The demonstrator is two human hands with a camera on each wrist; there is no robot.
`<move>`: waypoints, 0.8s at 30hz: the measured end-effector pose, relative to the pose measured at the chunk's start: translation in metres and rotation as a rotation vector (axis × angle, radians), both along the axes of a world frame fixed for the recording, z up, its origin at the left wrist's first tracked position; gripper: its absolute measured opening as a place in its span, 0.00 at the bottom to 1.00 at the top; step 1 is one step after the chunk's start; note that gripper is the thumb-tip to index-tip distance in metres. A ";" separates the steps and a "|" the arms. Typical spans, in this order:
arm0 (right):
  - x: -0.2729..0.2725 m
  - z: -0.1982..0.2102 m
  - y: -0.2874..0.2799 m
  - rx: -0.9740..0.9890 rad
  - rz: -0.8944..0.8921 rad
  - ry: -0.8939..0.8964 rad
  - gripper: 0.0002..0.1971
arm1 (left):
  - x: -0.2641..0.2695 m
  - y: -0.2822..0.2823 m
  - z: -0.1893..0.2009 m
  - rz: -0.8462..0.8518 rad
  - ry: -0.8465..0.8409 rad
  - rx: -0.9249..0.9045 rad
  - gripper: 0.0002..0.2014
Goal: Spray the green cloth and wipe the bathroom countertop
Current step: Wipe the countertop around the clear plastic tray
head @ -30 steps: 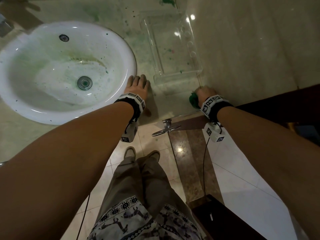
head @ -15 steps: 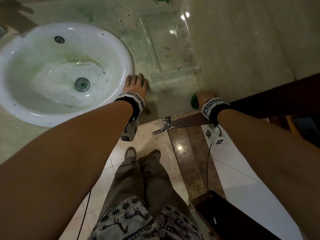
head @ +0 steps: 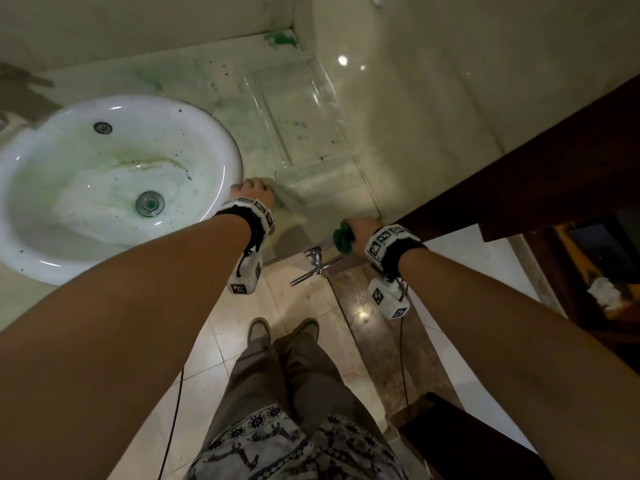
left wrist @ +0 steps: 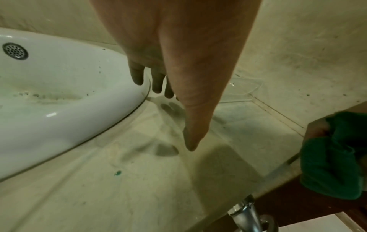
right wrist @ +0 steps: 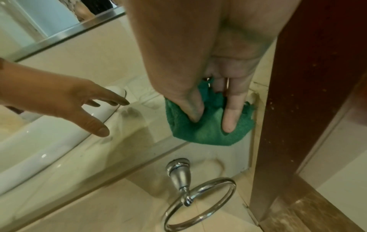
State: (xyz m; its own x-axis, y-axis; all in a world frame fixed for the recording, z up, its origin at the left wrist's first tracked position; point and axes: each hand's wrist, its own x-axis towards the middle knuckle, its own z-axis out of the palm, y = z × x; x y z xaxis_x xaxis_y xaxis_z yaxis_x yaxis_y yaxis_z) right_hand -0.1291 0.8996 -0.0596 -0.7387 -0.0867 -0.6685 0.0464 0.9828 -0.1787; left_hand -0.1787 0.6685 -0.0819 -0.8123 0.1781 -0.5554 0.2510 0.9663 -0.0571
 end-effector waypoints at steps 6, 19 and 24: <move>-0.018 0.022 -0.004 -0.048 0.017 0.047 0.22 | -0.009 0.001 0.028 0.038 -0.010 0.027 0.34; -0.098 0.085 -0.042 -0.468 -0.456 0.091 0.18 | -0.050 -0.025 0.096 0.175 0.053 0.105 0.31; -0.134 0.099 -0.067 -0.663 -0.561 0.084 0.17 | -0.083 -0.048 0.105 0.226 0.067 0.122 0.31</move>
State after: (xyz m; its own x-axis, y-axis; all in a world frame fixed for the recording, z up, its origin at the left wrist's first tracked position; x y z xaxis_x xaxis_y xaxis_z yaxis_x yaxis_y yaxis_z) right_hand -0.2628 0.8328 0.0390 -0.8333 -0.0470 -0.5508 0.4537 0.5112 -0.7300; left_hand -0.2621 0.6203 0.0229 -0.8731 0.0506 -0.4849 0.0277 0.9981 0.0543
